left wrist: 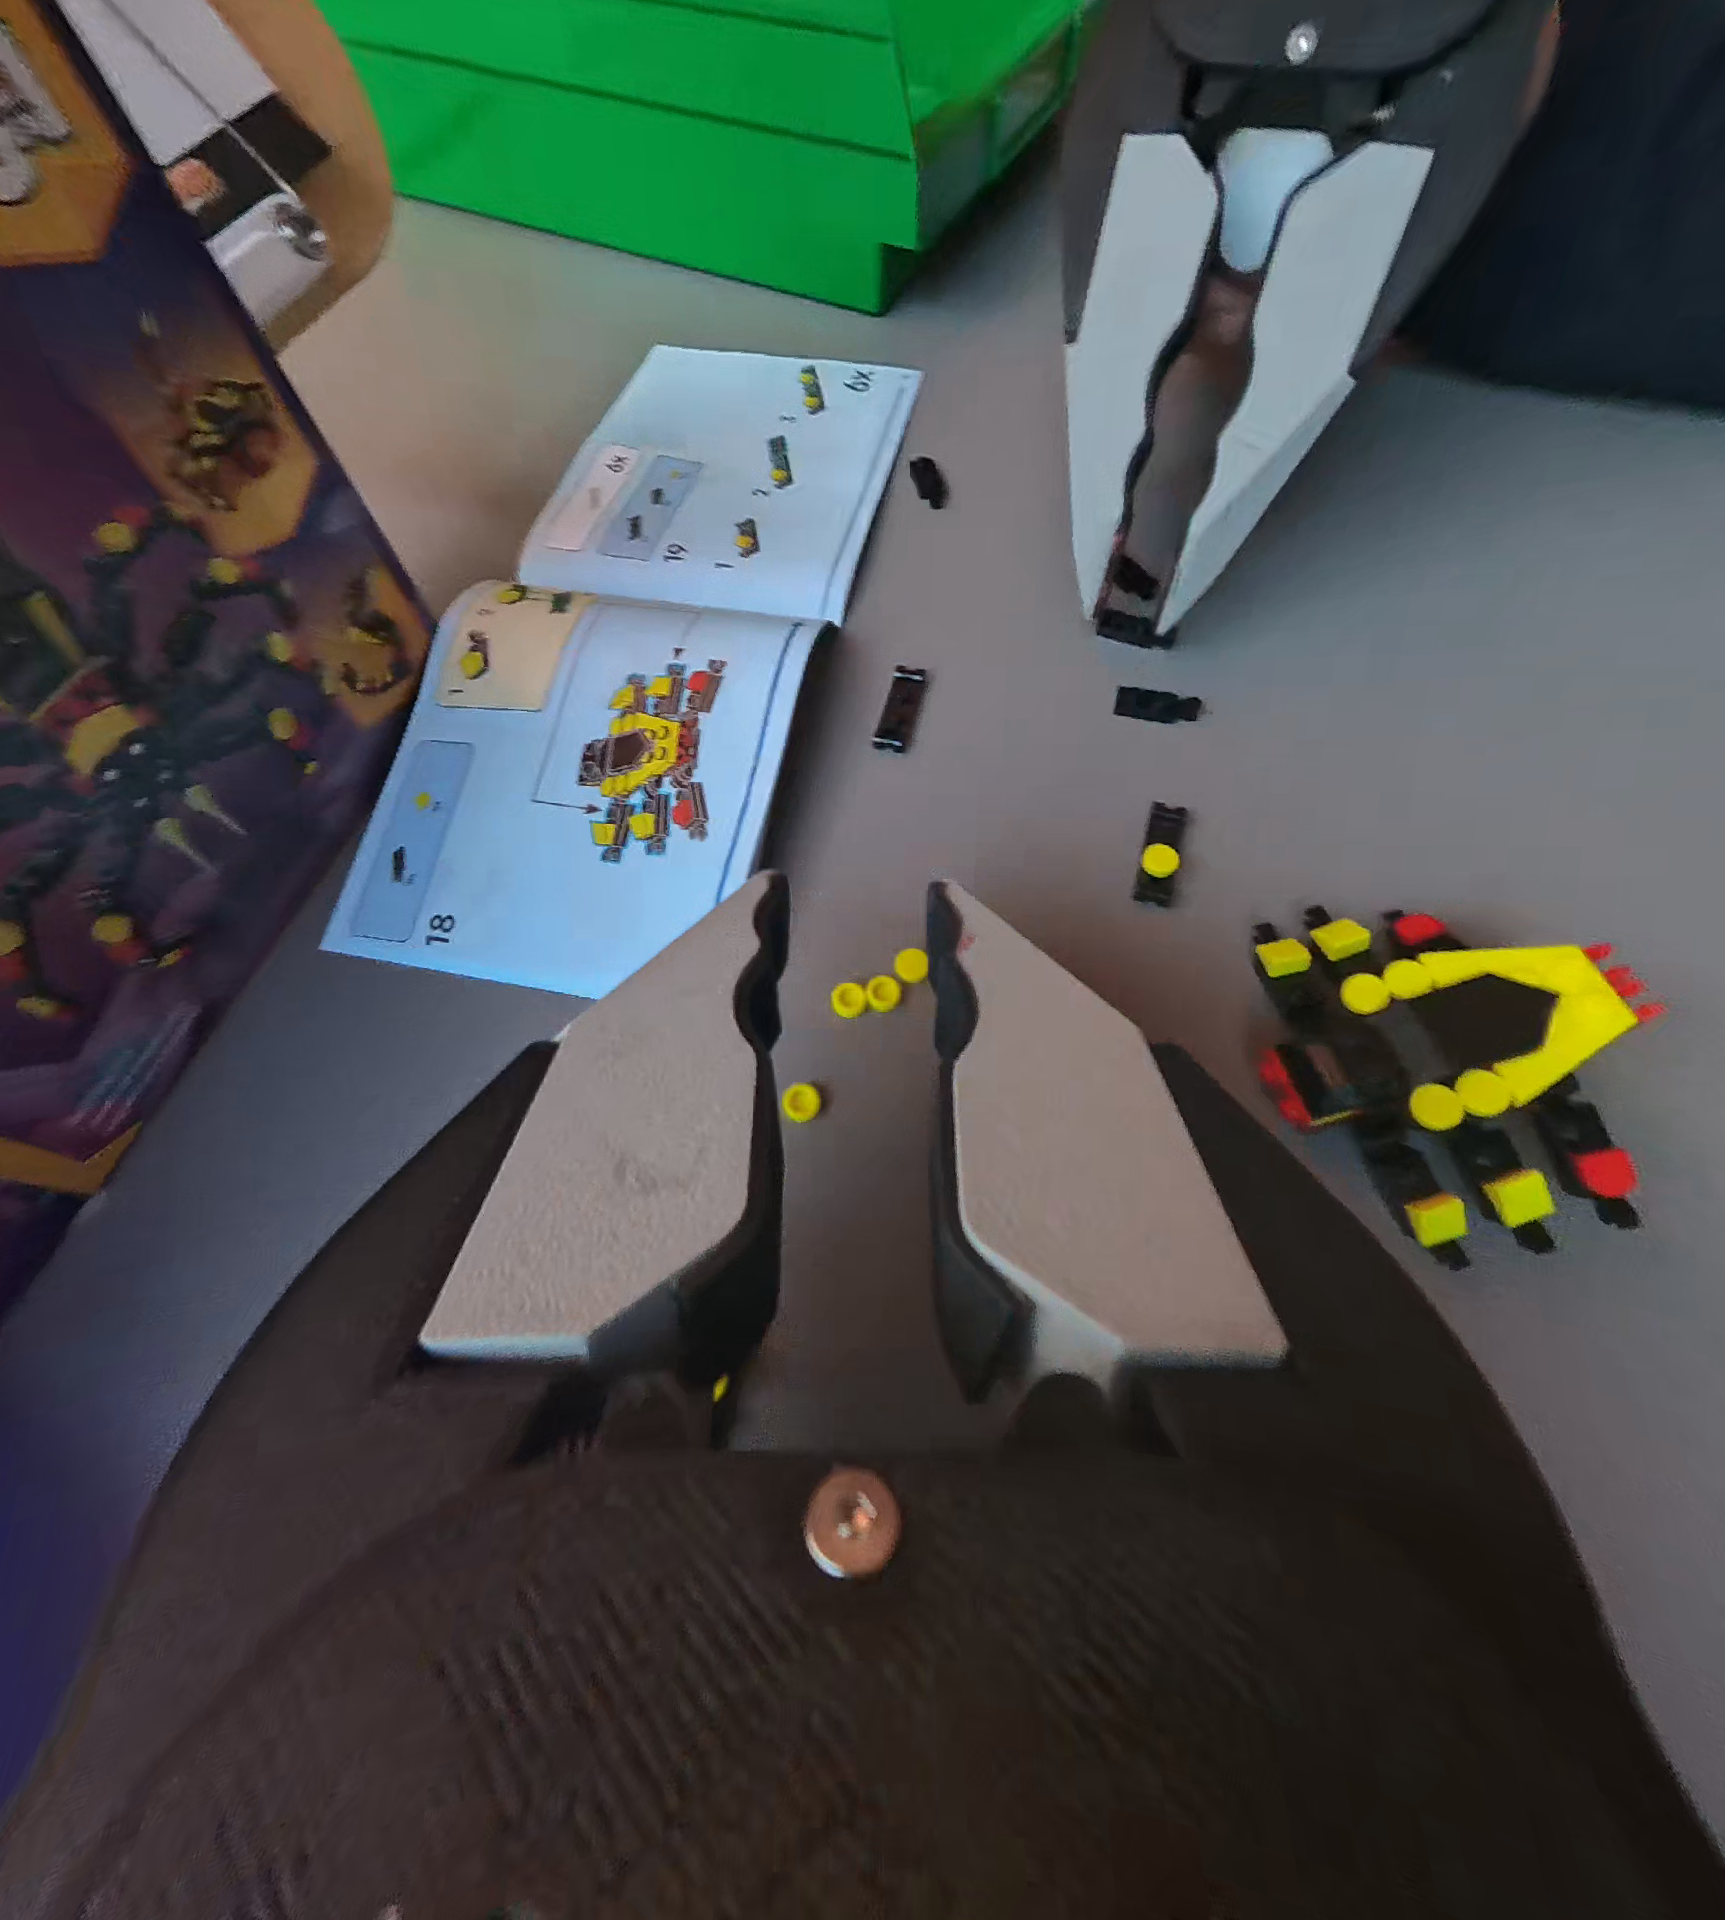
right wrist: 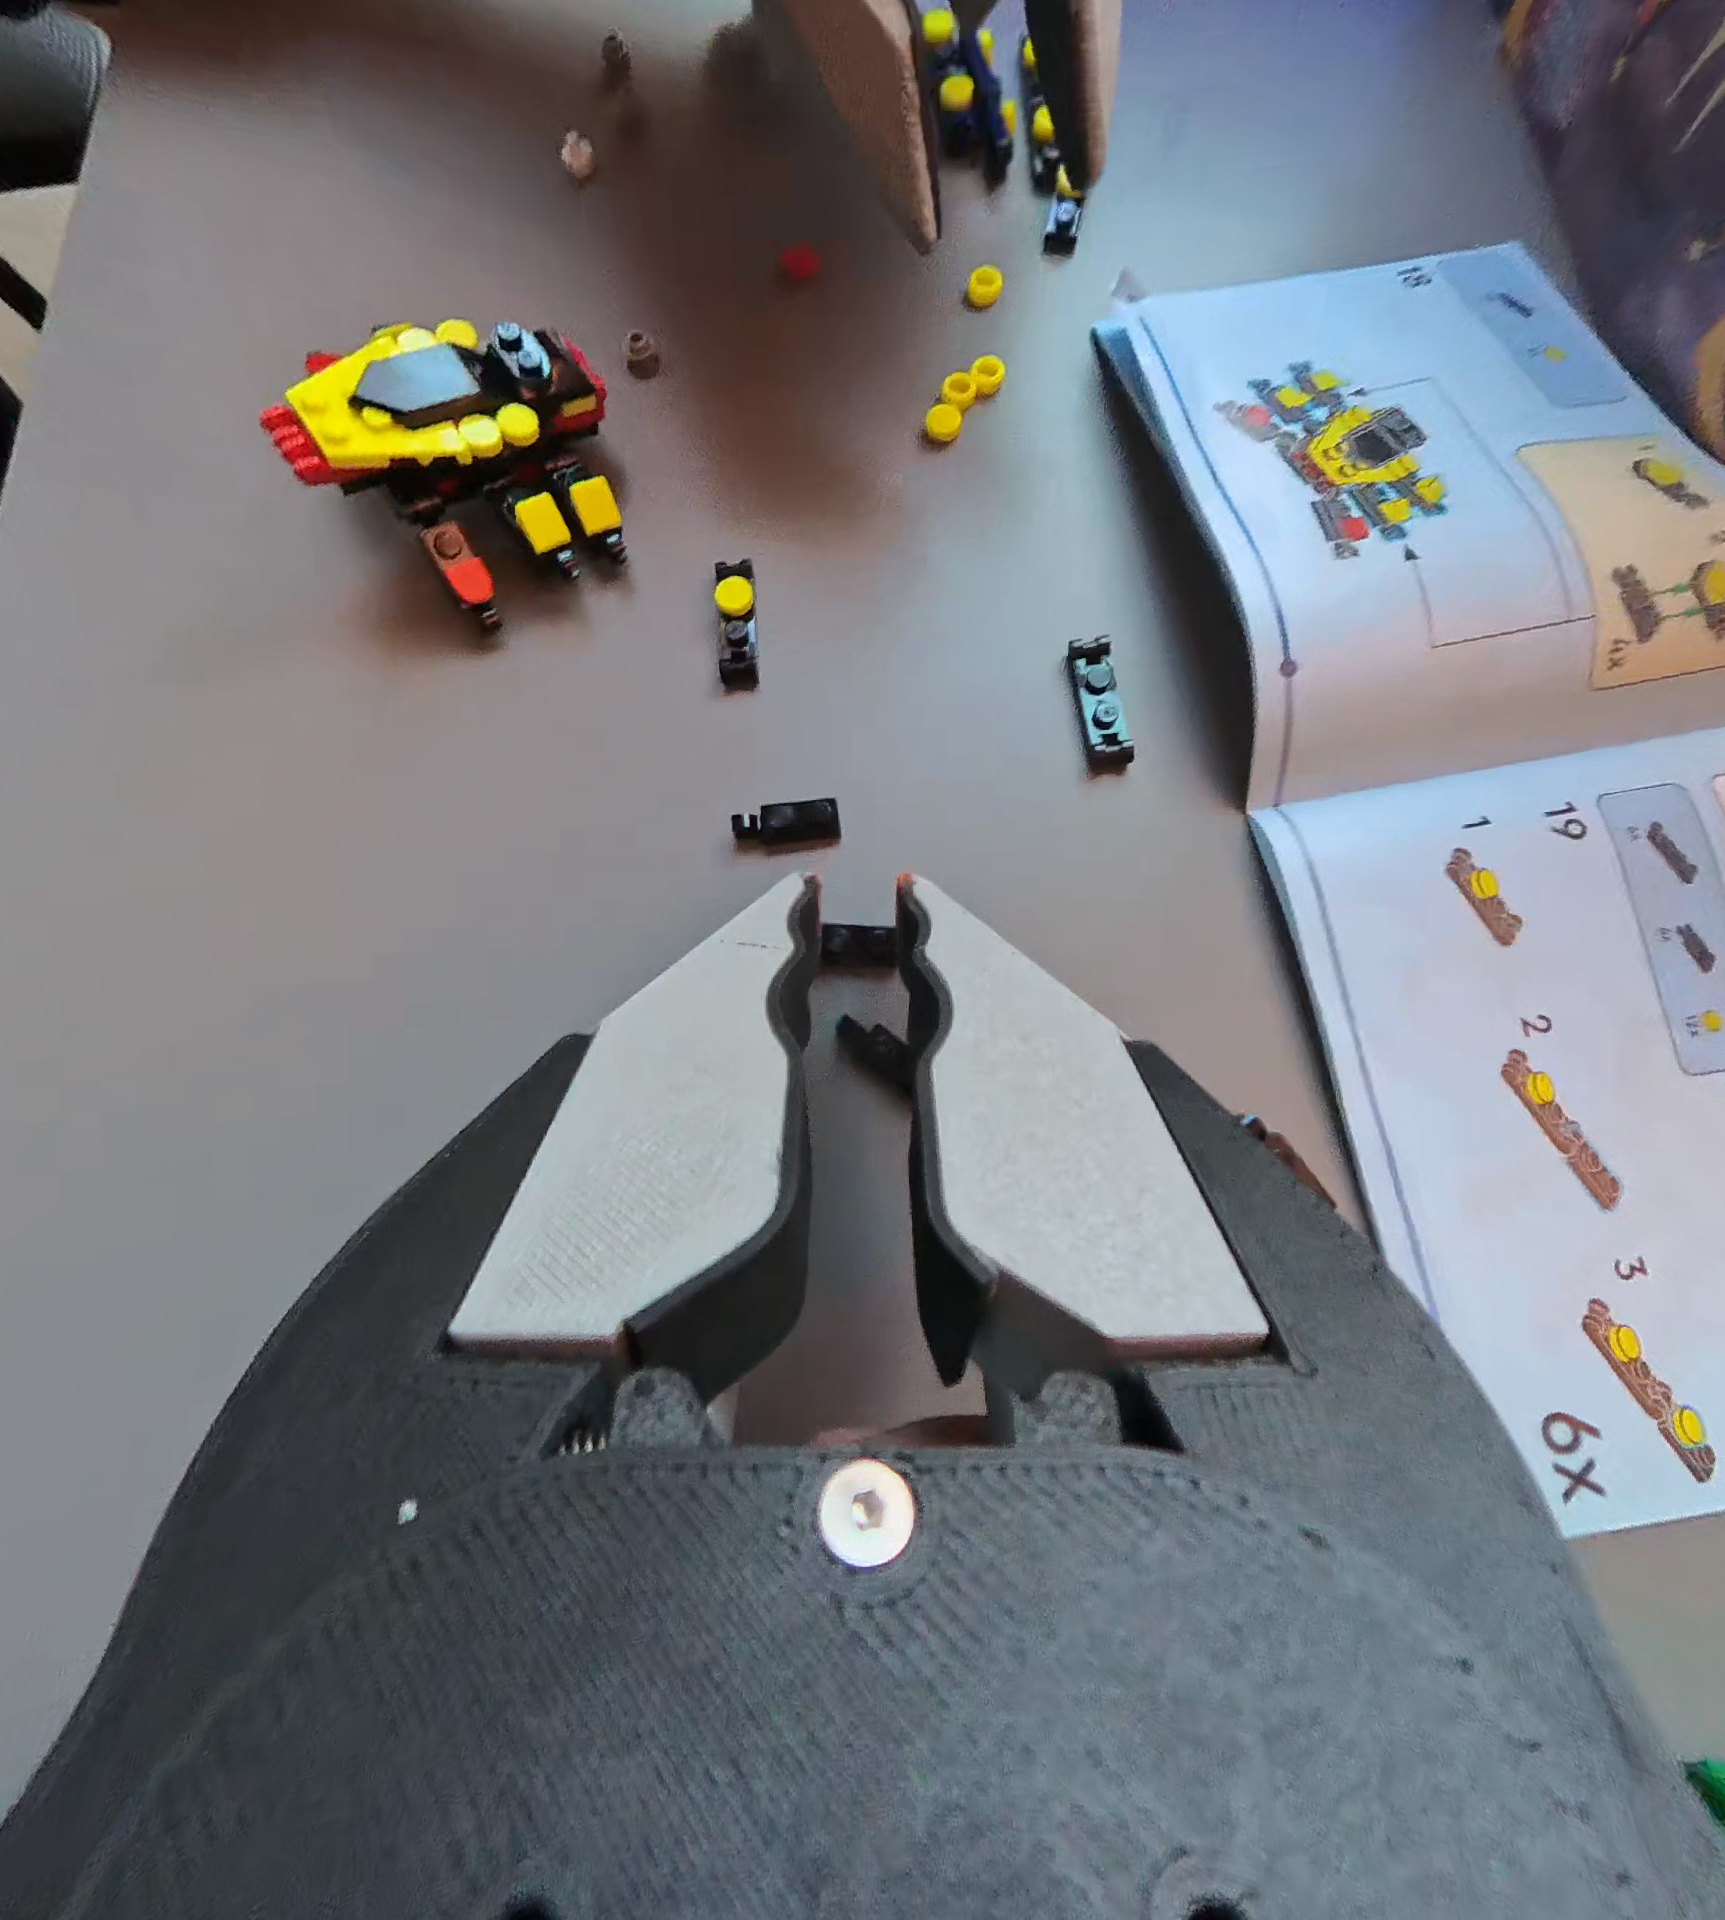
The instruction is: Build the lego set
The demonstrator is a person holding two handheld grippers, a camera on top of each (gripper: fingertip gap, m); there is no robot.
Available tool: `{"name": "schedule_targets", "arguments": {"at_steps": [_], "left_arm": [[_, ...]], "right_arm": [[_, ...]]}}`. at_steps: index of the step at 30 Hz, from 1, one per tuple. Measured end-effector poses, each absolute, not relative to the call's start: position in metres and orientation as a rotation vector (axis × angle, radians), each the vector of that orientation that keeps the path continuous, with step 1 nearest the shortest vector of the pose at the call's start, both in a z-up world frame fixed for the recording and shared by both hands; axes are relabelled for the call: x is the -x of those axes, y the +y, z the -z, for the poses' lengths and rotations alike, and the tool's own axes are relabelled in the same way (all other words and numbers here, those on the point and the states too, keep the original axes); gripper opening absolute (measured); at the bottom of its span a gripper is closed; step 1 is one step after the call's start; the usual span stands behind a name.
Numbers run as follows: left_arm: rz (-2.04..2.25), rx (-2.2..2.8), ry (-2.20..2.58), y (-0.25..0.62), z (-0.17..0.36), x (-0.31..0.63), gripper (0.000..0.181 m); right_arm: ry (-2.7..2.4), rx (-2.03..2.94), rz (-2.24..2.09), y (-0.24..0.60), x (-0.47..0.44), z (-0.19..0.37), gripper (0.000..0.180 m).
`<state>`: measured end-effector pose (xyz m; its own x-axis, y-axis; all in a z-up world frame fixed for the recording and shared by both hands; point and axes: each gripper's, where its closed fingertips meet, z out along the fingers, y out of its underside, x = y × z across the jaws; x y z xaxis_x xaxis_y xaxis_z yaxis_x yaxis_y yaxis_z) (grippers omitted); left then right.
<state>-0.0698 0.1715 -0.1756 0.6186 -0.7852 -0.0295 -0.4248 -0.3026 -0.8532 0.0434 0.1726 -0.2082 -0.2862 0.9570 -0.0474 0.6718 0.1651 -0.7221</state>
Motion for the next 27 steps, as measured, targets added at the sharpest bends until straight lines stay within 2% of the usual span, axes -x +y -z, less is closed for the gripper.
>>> {"name": "schedule_targets", "arguments": {"at_steps": [10,27], "left_arm": [[0.419,2.016,1.101,0.164,0.203,0.071,0.018],[0.267,2.007,1.192,0.166,0.214,0.069,0.003]], "right_arm": [[-2.079,1.47,-0.82,0.162,-0.034,0.217,0.032],[-1.926,1.439,-0.818,0.173,-0.01,0.206,0.03]]}}
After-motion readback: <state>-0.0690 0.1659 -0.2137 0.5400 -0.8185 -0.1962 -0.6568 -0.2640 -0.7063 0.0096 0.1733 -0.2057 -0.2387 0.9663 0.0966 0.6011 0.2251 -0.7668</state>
